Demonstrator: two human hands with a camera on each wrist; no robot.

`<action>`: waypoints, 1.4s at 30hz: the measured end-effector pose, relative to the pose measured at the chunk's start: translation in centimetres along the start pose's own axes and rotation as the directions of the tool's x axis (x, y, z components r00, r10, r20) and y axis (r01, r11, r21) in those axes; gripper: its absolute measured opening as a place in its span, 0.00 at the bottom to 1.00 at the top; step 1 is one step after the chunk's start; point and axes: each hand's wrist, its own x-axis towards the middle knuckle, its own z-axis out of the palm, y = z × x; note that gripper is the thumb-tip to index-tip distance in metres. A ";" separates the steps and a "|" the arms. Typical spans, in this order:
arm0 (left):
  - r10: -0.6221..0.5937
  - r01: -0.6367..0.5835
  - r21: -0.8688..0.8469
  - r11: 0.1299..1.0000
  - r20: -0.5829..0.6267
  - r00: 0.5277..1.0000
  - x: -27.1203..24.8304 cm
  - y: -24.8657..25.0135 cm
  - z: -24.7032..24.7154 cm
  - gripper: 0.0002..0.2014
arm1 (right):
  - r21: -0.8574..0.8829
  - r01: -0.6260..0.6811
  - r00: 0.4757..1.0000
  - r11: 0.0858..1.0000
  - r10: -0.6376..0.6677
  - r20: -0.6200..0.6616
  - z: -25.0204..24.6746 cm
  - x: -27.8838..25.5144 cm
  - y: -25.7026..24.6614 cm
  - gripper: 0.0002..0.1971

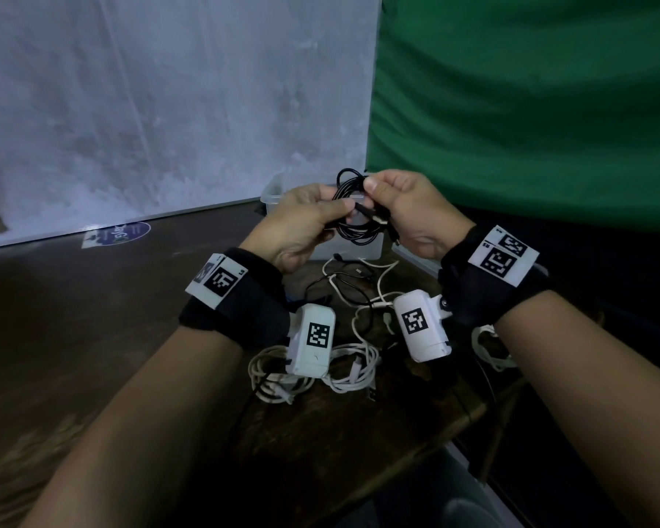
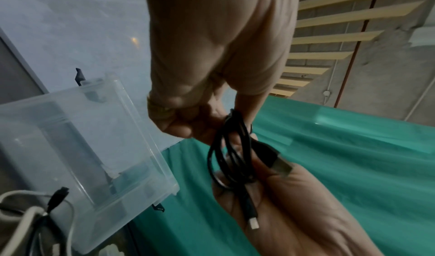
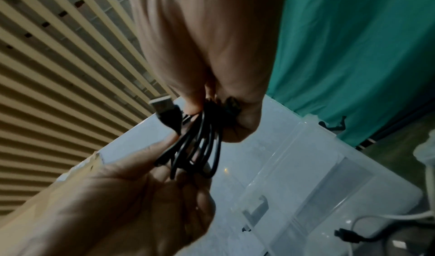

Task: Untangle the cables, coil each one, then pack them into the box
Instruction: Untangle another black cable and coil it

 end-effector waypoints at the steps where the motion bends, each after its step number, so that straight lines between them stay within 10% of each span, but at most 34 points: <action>1: 0.008 -0.007 0.048 0.999 -0.002 1.000 -0.3 0.2 0.3 0.06 | 0.027 -0.026 1.000 0.999 0.026 0.002 -0.1 0.0 -0.2 0.13; 9: -0.050 0.053 -0.033 0.998 0.078 0.996 -0.9 1.0 1.6 0.13 | 0.254 -0.193 0.981 0.948 0.178 0.081 0.2 -1.1 -2.4 0.12; 21: -0.096 0.076 0.072 0.994 0.334 0.937 -1.6 0.5 0.0 0.08 | 0.033 -0.199 0.980 0.979 0.199 -0.016 0.4 -0.7 -1.6 0.06; 34: 0.173 -0.171 0.062 0.983 -0.026 0.985 0.1 -0.4 0.4 0.10 | -0.046 -0.073 0.995 0.996 0.076 0.061 0.0 -0.6 -1.2 0.12; 39: 0.278 -0.224 0.325 0.919 -0.130 0.952 0.1 0.1 0.3 0.13 | -0.188 -0.024 0.999 0.982 0.018 -0.034 0.1 -0.4 -0.9 0.14; 42: 0.161 -0.125 0.329 0.936 -0.084 0.983 -0.3 1.0 -0.1 0.08 | -0.350 0.024 0.995 0.937 -0.056 -0.081 0.0 -0.3 -0.6 0.14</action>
